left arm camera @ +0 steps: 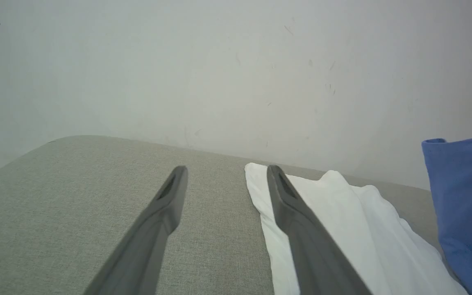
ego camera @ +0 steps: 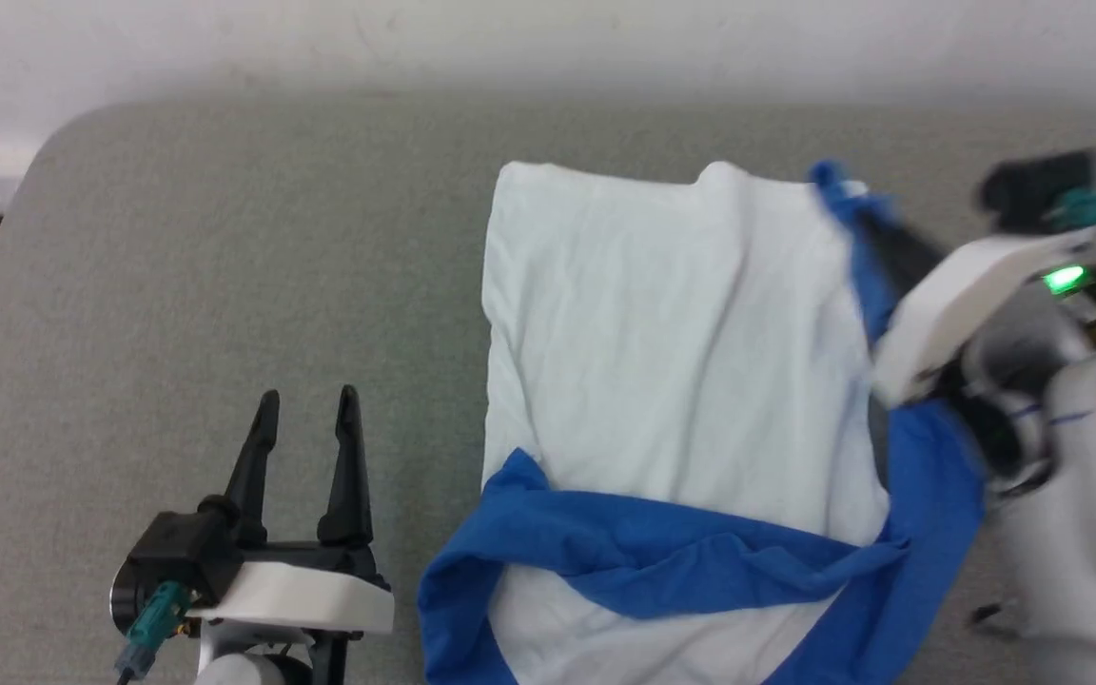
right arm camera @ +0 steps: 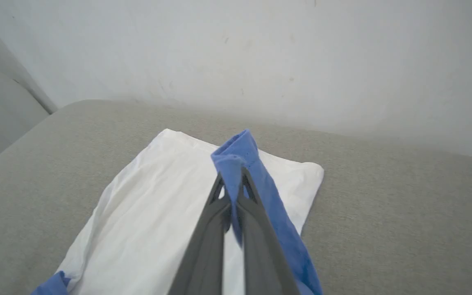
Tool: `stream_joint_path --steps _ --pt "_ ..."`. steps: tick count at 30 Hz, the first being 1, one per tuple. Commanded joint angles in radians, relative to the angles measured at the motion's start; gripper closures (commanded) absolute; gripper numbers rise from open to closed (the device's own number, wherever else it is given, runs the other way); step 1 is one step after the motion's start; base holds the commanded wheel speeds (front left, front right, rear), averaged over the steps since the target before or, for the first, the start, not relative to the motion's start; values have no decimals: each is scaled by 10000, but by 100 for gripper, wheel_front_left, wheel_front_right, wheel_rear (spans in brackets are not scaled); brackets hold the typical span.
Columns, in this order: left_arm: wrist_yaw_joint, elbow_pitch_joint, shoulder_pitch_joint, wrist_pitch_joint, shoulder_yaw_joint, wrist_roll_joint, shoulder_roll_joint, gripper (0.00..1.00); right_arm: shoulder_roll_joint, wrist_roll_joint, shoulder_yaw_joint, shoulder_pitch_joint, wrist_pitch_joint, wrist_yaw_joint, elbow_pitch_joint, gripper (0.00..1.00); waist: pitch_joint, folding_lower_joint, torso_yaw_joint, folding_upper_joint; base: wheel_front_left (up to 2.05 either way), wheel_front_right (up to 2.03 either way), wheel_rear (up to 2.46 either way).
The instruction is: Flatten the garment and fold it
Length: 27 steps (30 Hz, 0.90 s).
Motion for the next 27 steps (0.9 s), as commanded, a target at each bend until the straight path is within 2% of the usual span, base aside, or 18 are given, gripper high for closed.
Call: stream_joint_path --steps 1,4,7,18,26,27 --pt "26 -43 93 54 -12 15 43 0 401 122 170 285 -16 -7 -212 100 -597 3 -447 -1 0 0 0" --pt "6 -95 125 208 -129 14 55 0 1121 64 649 841 -222 -7 -599 100 -762 3 -356 -1 0 0 0" --pt "-8 -108 132 330 -225 23 77 0 1432 317 1338 1241 -434 -7 -656 100 -873 3 -206 -1 0 0 0" --pt "-5 -103 42 489 -630 25 50 0 1496 2369 4586 1429 -2123 -7 495 100 -487 3 578 -1 0 0 0" --pt "91 163 -336 245 -844 -34 -25 0 1497 2837 6090 949 -2631 -7 2229 100 382 3 767 -1 0 0 0" --pt "99 239 -386 201 -845 -52 -31 0 1497 2916 6214 901 -2661 -7 2447 84 427 3 752 -1 0 0 0"
